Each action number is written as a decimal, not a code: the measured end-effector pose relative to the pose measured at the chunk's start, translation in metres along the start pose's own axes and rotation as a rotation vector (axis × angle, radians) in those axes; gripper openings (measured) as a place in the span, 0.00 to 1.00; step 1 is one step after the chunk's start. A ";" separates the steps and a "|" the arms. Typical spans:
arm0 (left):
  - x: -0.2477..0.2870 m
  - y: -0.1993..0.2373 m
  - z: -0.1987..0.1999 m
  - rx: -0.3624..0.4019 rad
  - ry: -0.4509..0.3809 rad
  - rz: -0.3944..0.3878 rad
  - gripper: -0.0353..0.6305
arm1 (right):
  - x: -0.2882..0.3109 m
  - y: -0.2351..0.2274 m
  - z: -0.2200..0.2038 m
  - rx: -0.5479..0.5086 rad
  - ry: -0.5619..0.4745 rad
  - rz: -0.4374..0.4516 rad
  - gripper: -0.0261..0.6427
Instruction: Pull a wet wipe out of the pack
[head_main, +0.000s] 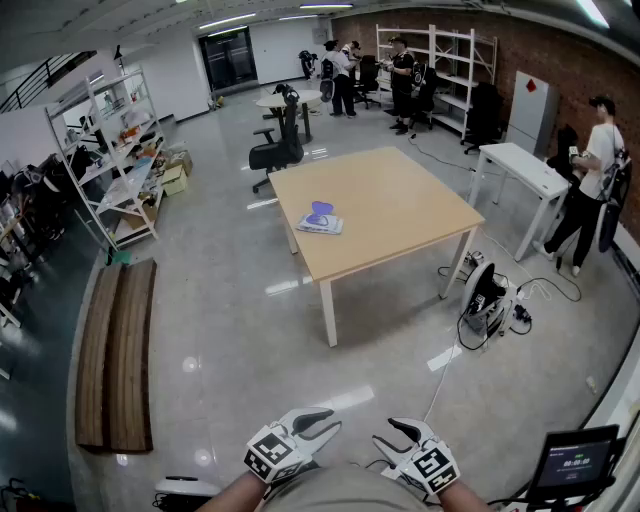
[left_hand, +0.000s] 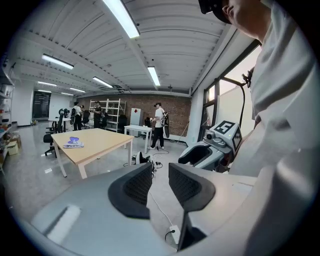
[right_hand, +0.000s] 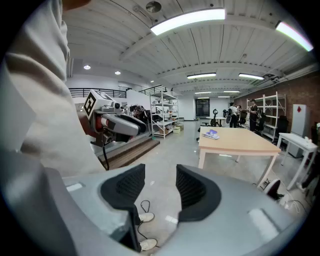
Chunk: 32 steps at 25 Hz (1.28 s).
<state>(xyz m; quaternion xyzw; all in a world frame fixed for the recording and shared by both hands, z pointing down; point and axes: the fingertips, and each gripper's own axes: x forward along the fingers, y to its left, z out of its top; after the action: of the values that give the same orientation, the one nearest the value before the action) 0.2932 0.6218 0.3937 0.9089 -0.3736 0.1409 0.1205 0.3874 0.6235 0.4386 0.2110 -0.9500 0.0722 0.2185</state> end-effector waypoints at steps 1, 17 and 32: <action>-0.004 0.000 0.000 0.002 -0.002 0.002 0.22 | 0.001 0.003 0.002 -0.002 -0.001 0.000 0.34; -0.015 -0.005 -0.008 -0.011 -0.015 0.001 0.22 | -0.006 0.012 -0.006 0.030 0.032 -0.029 0.15; -0.011 -0.001 -0.008 -0.002 0.008 0.014 0.06 | 0.000 0.005 0.006 -0.023 0.009 -0.005 0.04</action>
<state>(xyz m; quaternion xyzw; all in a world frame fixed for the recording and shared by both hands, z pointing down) 0.2847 0.6320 0.3973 0.9055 -0.3797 0.1449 0.1221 0.3833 0.6265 0.4331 0.2105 -0.9493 0.0617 0.2252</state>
